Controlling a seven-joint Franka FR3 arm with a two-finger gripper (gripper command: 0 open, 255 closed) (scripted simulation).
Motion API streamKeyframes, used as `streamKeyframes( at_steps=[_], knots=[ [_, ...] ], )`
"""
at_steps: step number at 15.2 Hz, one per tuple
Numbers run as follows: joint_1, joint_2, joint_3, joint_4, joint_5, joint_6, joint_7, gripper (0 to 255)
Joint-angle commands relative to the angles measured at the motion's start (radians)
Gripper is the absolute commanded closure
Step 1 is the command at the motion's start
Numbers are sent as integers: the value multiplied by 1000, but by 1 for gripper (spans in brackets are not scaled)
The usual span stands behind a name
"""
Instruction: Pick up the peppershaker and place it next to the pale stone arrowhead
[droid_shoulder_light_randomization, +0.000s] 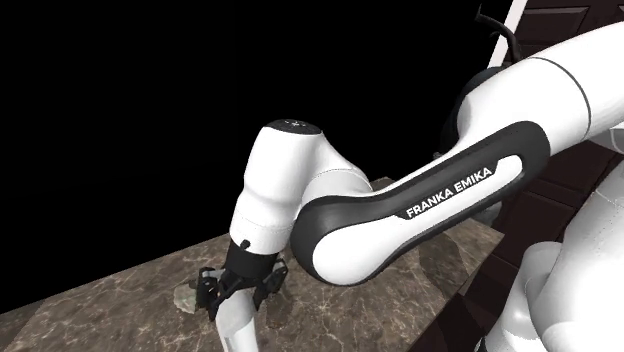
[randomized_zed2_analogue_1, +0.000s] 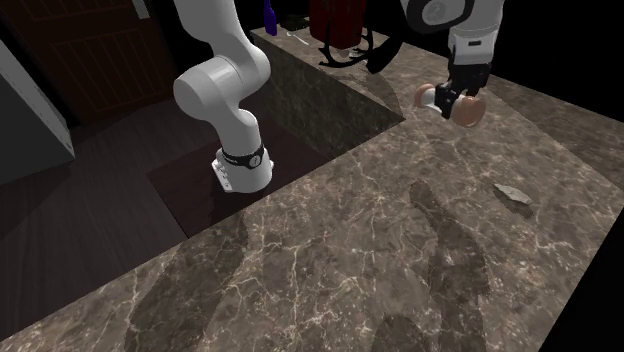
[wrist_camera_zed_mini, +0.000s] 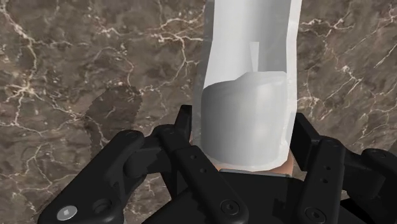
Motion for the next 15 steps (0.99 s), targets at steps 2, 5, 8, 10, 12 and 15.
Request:
streamKeyframes(
  at_steps=[2,5,8,10,12,15],
  knots=[
    [0,27,2,-16,-18,40,10,255],
    [1,53,4,-34,-36,81,22,255],
    [3,82,4,-50,-59,122,36,255],
    [4,102,2,-59,-76,149,46,255],
    [7,123,0,-68,-95,176,59,255],
    [12,156,-6,-79,-126,215,79,255]
  ],
)
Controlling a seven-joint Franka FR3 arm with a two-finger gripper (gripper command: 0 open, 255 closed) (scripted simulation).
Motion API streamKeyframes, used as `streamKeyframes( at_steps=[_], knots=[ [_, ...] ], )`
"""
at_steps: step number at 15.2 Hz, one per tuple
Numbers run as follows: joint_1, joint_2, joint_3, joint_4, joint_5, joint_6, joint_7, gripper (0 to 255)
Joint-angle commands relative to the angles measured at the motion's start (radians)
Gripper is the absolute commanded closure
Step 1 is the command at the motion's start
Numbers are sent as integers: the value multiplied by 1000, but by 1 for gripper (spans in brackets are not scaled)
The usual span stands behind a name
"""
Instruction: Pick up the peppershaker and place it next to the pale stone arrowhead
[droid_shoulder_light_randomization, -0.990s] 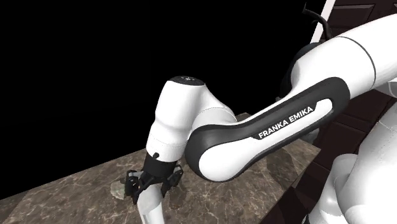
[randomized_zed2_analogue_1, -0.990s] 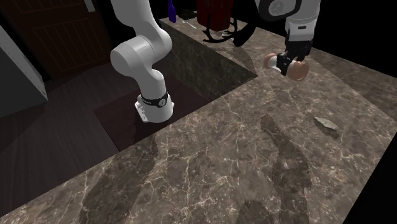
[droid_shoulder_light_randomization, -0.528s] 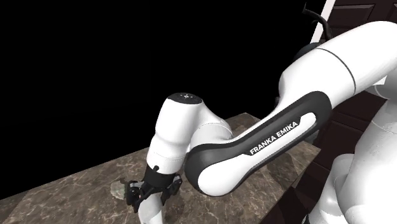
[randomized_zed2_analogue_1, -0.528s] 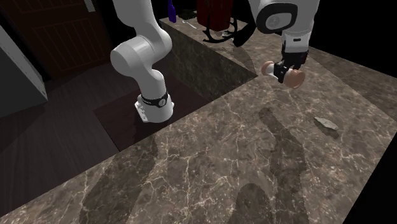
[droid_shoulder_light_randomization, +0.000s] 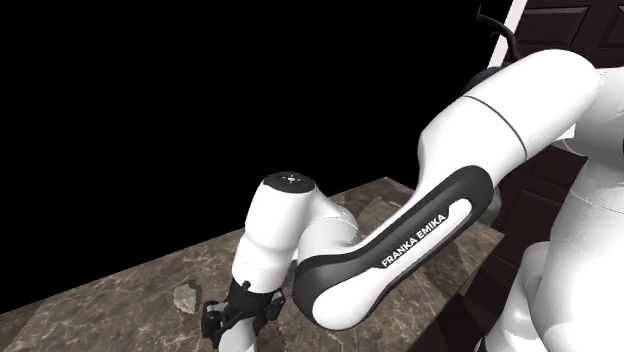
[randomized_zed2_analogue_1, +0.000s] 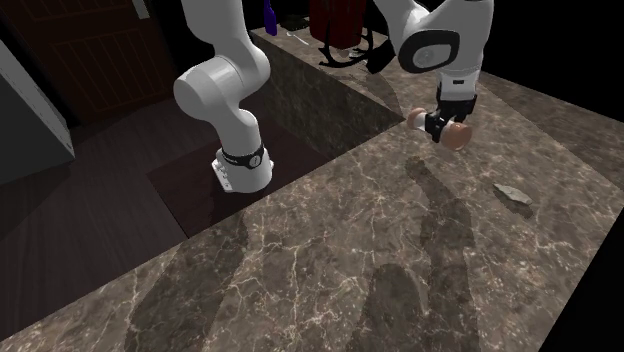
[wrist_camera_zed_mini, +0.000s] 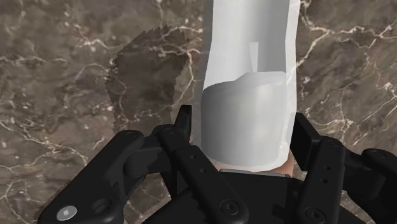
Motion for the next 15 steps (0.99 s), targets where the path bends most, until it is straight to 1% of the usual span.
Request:
streamKeyframes(
  at_steps=[1,8,15],
  knots=[
    [5,28,-6,-4,-27,29,18,255],
    [33,115,-43,-20,-121,120,80,255],
    [33,115,-44,-20,-120,120,80,255]
  ],
)
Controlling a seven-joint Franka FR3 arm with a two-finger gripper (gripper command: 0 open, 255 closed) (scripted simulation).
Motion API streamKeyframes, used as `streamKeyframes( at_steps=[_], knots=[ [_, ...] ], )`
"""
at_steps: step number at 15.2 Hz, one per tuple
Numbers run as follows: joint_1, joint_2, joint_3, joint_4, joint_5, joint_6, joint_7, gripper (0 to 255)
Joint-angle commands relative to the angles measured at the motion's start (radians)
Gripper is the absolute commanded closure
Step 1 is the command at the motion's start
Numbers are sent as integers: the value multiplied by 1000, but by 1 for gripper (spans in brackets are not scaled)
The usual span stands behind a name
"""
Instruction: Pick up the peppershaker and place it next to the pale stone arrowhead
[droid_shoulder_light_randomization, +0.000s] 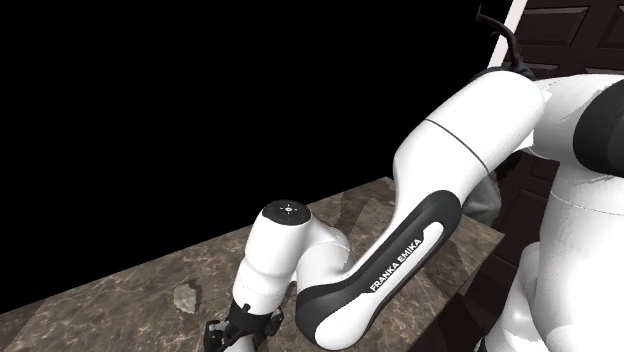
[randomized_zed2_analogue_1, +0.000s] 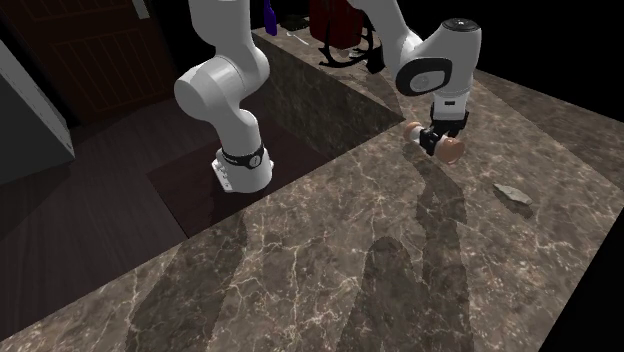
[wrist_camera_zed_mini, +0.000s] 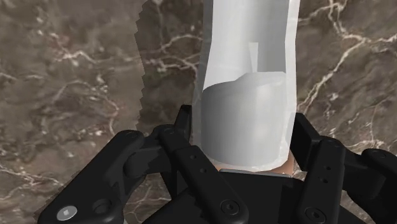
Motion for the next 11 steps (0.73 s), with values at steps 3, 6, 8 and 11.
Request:
streamKeyframes(
  at_steps=[3,6,8,11],
  knots=[
    [0,0,0,0,0,0,0,0],
    [0,0,0,0,0,0,0,0],
    [-18,-38,21,-7,40,-26,-29,0],
    [-55,-145,61,-19,153,-106,-109,0]
  ],
)
